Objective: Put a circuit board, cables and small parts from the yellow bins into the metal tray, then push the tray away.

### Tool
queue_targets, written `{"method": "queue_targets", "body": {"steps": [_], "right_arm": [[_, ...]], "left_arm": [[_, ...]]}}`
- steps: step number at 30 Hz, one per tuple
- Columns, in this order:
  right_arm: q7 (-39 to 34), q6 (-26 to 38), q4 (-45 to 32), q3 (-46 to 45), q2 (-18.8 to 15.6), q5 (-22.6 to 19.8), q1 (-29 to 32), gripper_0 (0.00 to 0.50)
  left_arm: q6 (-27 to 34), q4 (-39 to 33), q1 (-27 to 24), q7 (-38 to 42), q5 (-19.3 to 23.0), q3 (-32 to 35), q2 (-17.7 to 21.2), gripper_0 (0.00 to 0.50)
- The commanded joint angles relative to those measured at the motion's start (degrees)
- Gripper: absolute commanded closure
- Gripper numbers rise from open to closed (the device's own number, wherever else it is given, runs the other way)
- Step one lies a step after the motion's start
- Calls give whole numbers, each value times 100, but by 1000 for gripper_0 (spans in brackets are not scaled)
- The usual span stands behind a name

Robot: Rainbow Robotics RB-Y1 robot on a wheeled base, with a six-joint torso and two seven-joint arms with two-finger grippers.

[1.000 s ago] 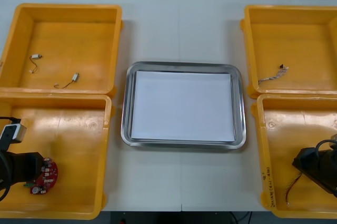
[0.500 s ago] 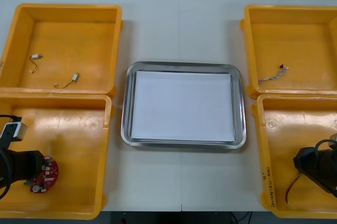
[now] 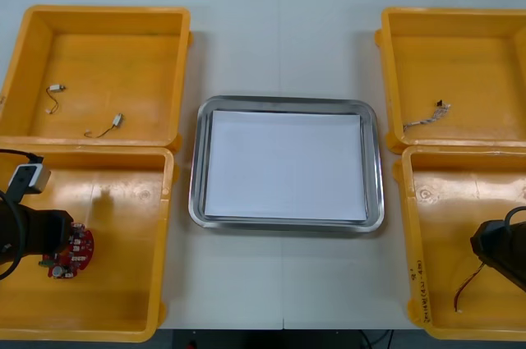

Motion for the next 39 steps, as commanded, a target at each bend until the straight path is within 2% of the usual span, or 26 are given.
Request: {"method": "queue_targets", "body": {"steps": [1,10,12,18,26,27,28,29,30,31,39], "right_arm": [[-238,419,-447,-591,-76,-88,-342,500],[-97,1509,-1001,-1022,-349,-299,-826,500],[-97,1773,-1036,-1127,-524,-607,-966,500],[-80,1914,-1115,-1435,-1017,-1442,-1028,500],[8,1936,-1194,-1637,-1588,-2092,-1257,500],[34,1936,-1194,-1663,-1667,-2171,-1300,500],[61,1936,-1194,-1681,-1737,-2241,-1344,500],[78,1936,-1194,-1690,-1772,-2276,-1353,500],[114,1936,-1194,-1690,-1834,-2329,-1388,500],[149,1936,-1194,-1690,-1895,-2347,-1415,500],[377,1936,-1194,-1584,-1992,-2470,-1766,500]], "left_arm": [[236,10,-413,-614,-41,-124,54,500],[-81,564,-826,-676,-147,-485,-7,500],[-116,591,-861,-667,-164,-555,-7,500],[-116,591,-905,-676,-129,-573,-7,500],[-116,599,-931,-685,-120,-564,-7,493],[-107,591,-940,-676,-120,-564,1,419],[-107,591,-940,-676,-129,-555,1,254],[-107,599,-949,-676,-129,-555,-7,172],[-98,591,-958,-667,-129,-538,-7,55],[-81,591,-958,-685,-120,-511,-7,0],[385,564,-1107,-693,-32,-265,1,0]]}}
